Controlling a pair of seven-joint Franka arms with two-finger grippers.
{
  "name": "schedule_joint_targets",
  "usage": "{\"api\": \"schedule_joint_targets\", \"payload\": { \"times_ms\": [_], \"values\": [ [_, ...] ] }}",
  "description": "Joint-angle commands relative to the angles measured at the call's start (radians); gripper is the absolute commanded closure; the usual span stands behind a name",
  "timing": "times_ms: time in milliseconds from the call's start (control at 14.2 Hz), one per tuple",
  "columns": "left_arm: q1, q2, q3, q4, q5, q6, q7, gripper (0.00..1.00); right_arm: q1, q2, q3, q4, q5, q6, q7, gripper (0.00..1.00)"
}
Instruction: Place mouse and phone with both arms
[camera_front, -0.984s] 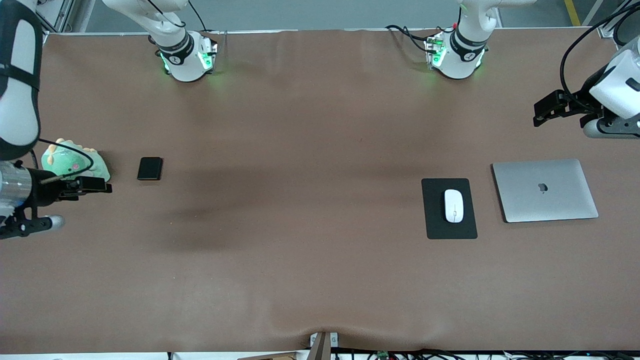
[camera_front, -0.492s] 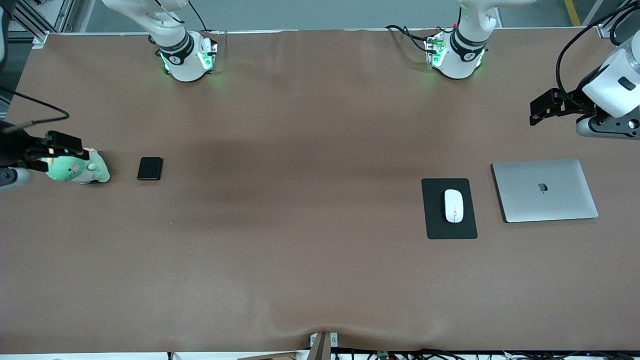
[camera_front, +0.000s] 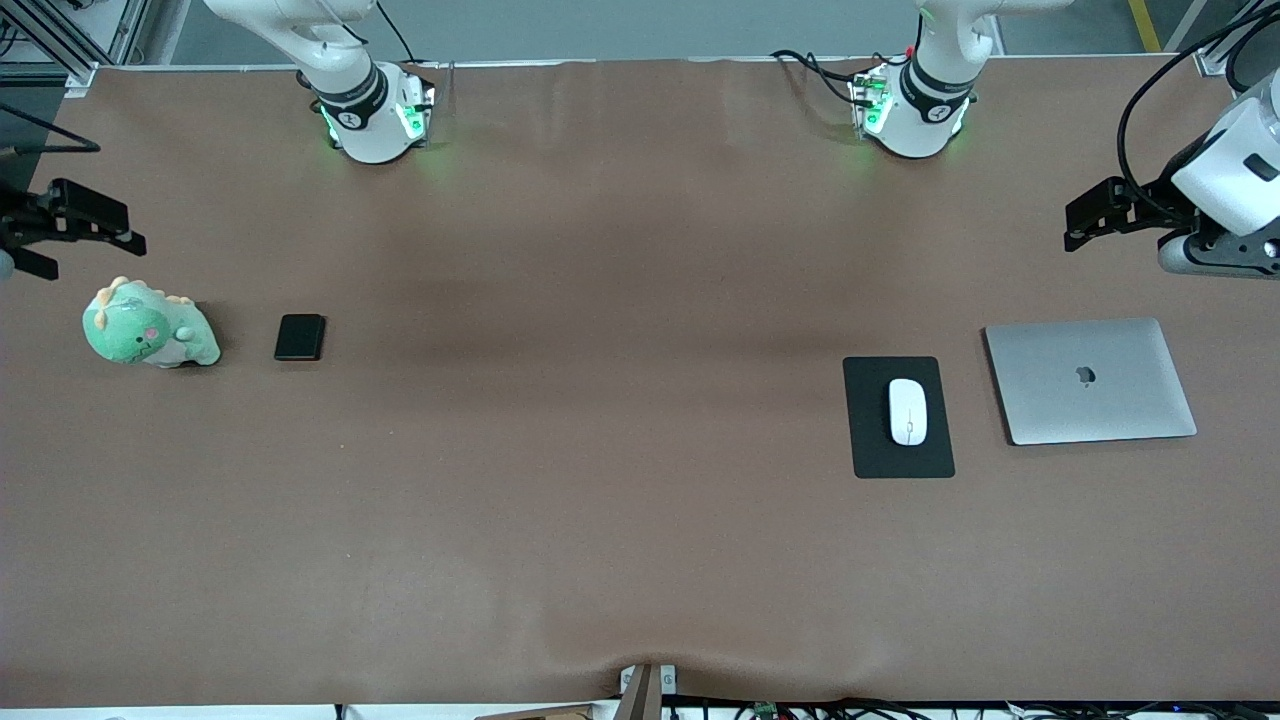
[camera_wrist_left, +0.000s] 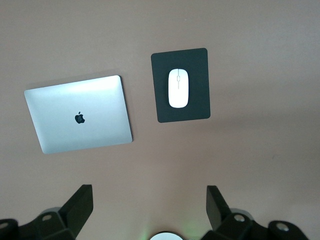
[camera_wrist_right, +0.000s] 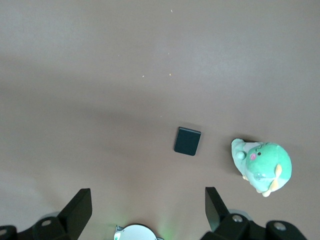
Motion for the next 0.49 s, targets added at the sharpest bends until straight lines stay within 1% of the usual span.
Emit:
{"api": "schedule_joint_targets", "payload": {
  "times_ms": [0, 211, 352, 422],
  "values": [
    [0.008, -0.014, -0.004, -0.015, 0.006, 0.006, 0.021, 0.0, -0.006, -0.096, 0.005, -0.118, -0.025, 0.021, -0.007, 0.0],
    [0.009, -0.009, -0.003, -0.012, 0.009, 0.008, 0.022, 0.0, -0.004, -0.159, 0.005, -0.198, -0.044, 0.059, -0.007, 0.0],
    [0.008, -0.002, -0.007, -0.01, 0.047, 0.008, 0.024, 0.0, -0.004, -0.165, 0.008, -0.203, -0.045, 0.061, -0.007, 0.0],
    [0.009, -0.002, -0.009, -0.009, 0.048, 0.008, 0.025, 0.0, -0.004, -0.161, 0.008, -0.203, -0.048, 0.062, -0.007, 0.0]
  ]
}}
